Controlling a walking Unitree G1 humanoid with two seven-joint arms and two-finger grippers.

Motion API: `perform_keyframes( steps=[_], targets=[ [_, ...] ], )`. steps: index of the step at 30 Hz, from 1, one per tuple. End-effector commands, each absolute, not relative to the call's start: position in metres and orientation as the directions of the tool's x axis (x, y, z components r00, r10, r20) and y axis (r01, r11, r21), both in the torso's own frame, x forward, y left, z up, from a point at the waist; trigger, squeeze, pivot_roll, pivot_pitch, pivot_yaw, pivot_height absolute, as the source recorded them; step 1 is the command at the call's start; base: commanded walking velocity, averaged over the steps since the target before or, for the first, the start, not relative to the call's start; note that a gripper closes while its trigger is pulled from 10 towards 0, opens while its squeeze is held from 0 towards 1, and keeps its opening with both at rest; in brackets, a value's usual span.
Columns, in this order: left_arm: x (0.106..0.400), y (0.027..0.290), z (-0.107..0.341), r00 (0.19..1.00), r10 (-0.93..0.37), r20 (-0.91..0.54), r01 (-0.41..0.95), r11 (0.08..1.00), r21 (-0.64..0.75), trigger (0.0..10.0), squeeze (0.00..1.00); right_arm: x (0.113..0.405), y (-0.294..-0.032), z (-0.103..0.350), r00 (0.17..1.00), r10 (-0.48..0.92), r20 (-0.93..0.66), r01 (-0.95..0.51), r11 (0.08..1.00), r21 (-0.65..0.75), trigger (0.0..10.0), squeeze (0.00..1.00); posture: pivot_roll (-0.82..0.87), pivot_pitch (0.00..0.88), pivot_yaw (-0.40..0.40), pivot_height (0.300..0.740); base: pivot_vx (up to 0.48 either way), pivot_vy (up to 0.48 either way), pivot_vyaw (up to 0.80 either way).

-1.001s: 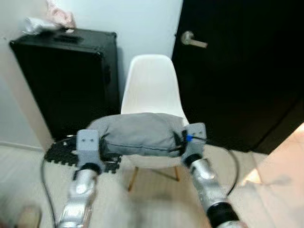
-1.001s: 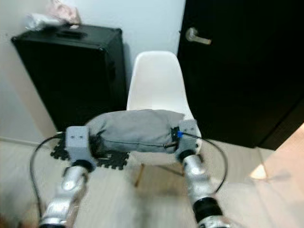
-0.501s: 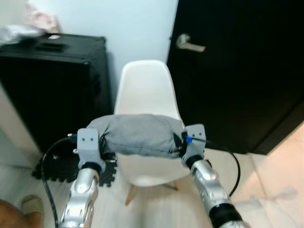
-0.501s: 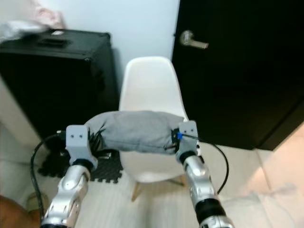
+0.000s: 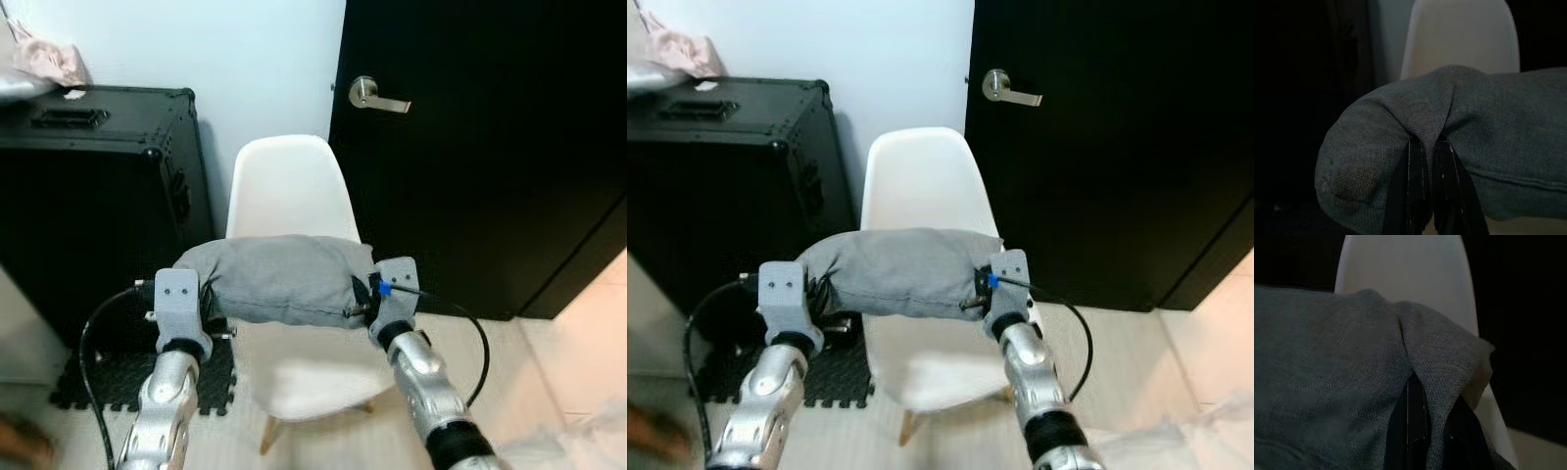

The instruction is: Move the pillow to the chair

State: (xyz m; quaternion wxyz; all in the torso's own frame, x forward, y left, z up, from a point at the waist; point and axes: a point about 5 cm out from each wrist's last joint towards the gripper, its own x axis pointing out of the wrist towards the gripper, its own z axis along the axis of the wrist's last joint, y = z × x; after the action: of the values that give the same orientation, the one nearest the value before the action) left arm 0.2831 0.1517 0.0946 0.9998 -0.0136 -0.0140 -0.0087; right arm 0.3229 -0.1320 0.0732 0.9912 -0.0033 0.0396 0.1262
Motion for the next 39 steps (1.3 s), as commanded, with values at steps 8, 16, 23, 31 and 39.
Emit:
perform_keyframes(
  steps=[8, 16, 23, 31, 39],
  targets=[
    [0.2828, 0.1448, 0.1037, 0.994, -0.057, 0.09, 0.059, 0.998, -0.018, 10.0, 0.0, 0.323, -0.1193, 0.0769, 0.953, 0.299, -0.048, -0.299, 0.954, 0.004, 10.0, 0.0, 0.07, 0.053, -0.066, 0.74, 0.064, 0.0, 0.0],
    [0.2841, 0.1445, 0.1039, 0.995, -0.06, 0.085, 0.061, 0.998, -0.01, 10.0, 0.0, 0.3239, -0.1185, 0.076, 0.953, 0.298, -0.051, -0.298, 0.954, 0.006, 10.0, 0.0, 0.07, 0.06, -0.054, 0.74, 0.0, 0.0, 0.0],
    [0.2863, 0.1479, 0.1042, 0.996, -0.048, 0.078, 0.047, 0.999, 0.009, 10.0, 0.0, 0.3242, -0.1158, 0.076, 0.953, 0.298, -0.052, -0.297, 0.955, 0.009, 10.0, 0.0, 0.08, 0.062, -0.051, 0.74, 0.0, 0.0, 0.0],
    [0.2875, 0.1508, 0.102, 0.998, -0.019, 0.065, 0.018, 1.0, 0.02, 10.0, 0.0, 0.325, -0.1171, 0.0768, 0.954, 0.296, -0.05, -0.296, 0.955, 0.004, 10.0, 0.0, 0.08, 0.064, -0.049, 0.74, 0.0, 0.0, 0.0],
    [0.288, 0.1498, 0.1012, 0.998, -0.021, 0.057, 0.02, 0.999, 0.027, 10.0, 0.0, 0.3247, -0.1186, 0.0763, 0.954, 0.294, -0.054, -0.295, 0.956, 0.0, 10.0, 0.0, 0.08, 0.063, -0.05, 0.74, 0.0, 0.0, 0.0]
  ],
)
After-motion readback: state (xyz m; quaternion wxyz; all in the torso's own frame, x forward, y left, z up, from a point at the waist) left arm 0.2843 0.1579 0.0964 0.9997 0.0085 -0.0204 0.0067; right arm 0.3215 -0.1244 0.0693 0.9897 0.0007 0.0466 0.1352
